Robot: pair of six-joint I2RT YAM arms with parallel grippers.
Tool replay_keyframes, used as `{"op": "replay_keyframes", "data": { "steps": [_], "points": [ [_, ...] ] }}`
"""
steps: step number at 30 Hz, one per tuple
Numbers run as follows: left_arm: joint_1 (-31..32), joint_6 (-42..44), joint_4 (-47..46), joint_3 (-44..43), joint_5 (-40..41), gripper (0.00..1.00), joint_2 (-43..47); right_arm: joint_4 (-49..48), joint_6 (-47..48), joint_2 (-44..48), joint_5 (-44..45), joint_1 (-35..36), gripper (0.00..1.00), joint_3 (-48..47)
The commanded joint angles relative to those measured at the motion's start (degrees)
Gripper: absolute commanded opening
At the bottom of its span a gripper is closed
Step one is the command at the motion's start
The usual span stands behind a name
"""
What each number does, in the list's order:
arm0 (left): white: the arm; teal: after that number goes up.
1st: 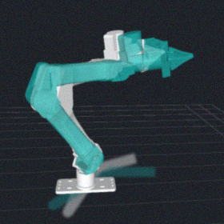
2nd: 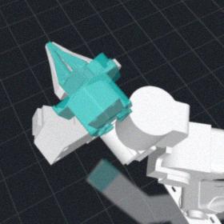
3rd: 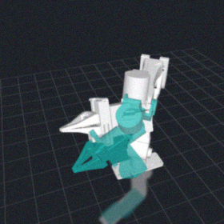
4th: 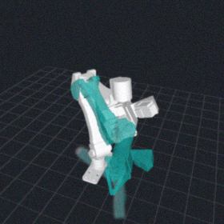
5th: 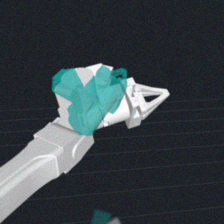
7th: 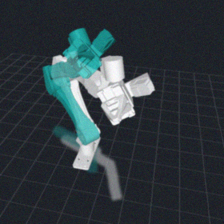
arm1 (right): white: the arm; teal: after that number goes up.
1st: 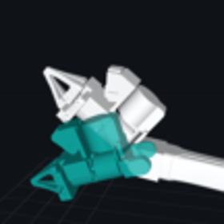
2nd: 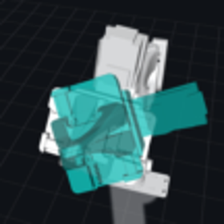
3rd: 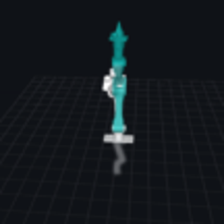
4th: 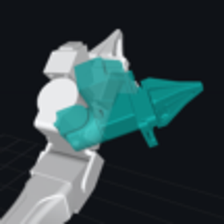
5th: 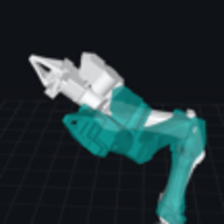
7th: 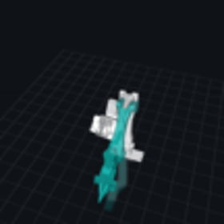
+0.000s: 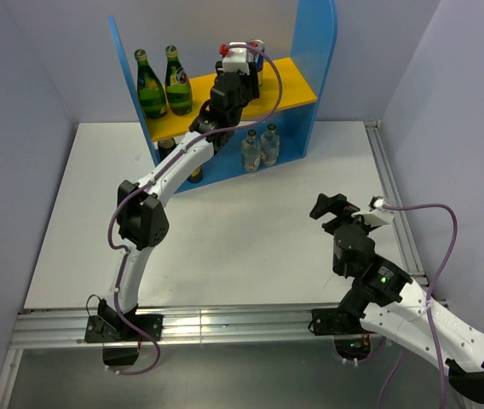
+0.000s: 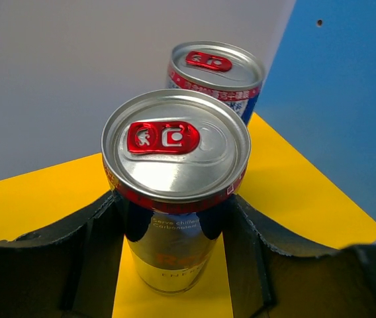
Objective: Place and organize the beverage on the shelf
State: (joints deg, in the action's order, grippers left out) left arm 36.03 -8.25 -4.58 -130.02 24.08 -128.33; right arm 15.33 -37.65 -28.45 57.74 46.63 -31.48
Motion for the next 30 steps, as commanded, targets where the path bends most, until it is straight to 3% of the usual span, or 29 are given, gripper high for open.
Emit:
{"op": "replay_keyframes", "data": {
  "steps": [1, 6, 12, 13, 30],
  "points": [
    [0.18, -1.42, 0.1, -0.33, -4.65, 0.49, -1.4, -1.97, -0.23, -0.29, 0.89, 0.21, 1.0, 0.11],
    [0.18, -1.16, -2.71, 4.59, -3.16, 0.75, 1.15, -1.71, -0.41, -0.2, 1.06, 0.3, 1.0, 0.2],
    [0.27, -0.54, -2.19, 7.32, -1.49, 0.9, 3.26, -1.8, -0.5, 0.06, 1.06, 0.3, 1.0, 0.28],
    [0.27, -0.8, -2.01, 7.49, -1.14, 0.99, 3.7, -1.71, -0.5, 0.06, 0.98, 0.3, 1.0, 0.37],
    [1.85, -3.44, -1.66, 26.38, 0.26, 0.99, 18.9, -1.36, -1.64, -0.38, 1.94, 0.3, 1.0, 1.16]
  ]
}}
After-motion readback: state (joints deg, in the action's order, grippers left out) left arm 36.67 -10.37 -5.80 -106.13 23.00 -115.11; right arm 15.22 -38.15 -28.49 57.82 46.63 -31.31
